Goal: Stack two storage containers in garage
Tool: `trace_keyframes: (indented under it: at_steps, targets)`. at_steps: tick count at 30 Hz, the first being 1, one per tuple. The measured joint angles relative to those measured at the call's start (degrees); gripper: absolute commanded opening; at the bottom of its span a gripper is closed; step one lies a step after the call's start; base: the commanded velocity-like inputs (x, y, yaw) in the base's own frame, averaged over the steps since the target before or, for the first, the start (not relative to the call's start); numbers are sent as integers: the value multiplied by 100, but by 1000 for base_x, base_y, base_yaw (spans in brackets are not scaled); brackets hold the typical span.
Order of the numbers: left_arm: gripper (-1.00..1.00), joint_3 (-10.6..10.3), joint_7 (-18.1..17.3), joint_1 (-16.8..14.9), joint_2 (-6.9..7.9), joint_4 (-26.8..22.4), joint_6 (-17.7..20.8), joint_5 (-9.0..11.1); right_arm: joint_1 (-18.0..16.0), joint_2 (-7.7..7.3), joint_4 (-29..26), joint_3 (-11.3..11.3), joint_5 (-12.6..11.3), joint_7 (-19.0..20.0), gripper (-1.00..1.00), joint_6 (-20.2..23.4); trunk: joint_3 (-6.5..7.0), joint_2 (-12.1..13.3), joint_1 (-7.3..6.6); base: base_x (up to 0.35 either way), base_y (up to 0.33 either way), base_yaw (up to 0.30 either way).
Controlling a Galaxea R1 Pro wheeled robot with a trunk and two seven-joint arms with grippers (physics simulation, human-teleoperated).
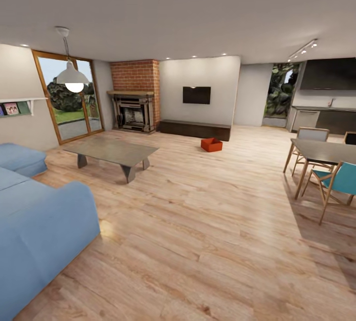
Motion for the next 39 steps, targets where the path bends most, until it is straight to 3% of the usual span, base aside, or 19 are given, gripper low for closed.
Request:
trace_keyframes:
  at_steps: [39]
  targets:
    - [100,1,-5,0,8,0,11,3,0,-8,0,0,-1,-1,100,0,0,0,0,324,0,0]
